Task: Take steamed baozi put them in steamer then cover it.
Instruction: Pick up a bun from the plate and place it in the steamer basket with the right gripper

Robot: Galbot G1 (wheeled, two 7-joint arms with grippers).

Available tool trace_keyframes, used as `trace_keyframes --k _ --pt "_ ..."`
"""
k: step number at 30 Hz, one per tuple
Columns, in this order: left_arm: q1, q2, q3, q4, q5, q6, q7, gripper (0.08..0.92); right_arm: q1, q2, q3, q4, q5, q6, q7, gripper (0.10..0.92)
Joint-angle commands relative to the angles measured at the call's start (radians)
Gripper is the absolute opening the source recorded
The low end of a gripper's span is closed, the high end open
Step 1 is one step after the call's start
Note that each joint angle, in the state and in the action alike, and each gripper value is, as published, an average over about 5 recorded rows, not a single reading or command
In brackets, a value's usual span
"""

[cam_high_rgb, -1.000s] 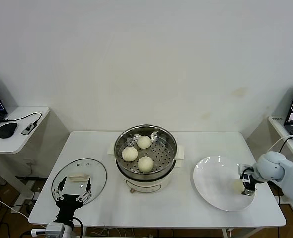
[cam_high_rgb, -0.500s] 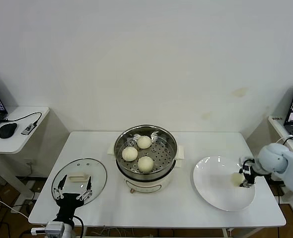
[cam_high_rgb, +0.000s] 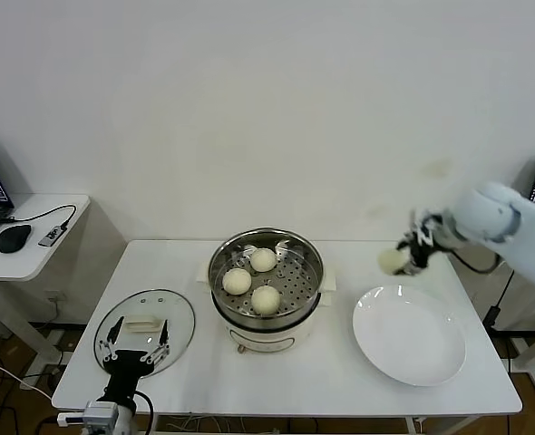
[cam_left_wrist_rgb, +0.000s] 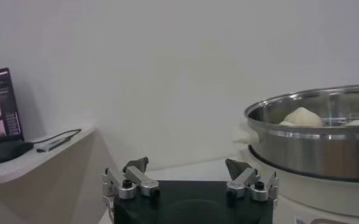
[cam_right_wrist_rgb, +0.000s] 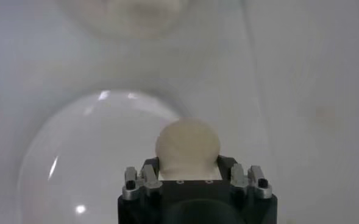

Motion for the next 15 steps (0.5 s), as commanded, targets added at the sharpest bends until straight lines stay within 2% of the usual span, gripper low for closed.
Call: trace_keyframes --k 1,9,15 --pt "0.003 -0.001 -0.003 0.007 -0.002 -0.004 -0.001 0.823 0.306 0.278 -0.202 -0.004 0.273 -0.084 0.071 0.601" --pt "0.003 -0.008 -0.009 0.007 0.0 -0.004 -0.002 0.823 0.186 0.474 -0.183 -0.109 0.296 -0.107 0.106 0.602" --pt "0.006 -0.013 -0.013 0.004 -0.001 -0.005 -0.003 0.823 0.099 0.561 -0.186 -0.179 0.264 -0.112 0.111 0.602"
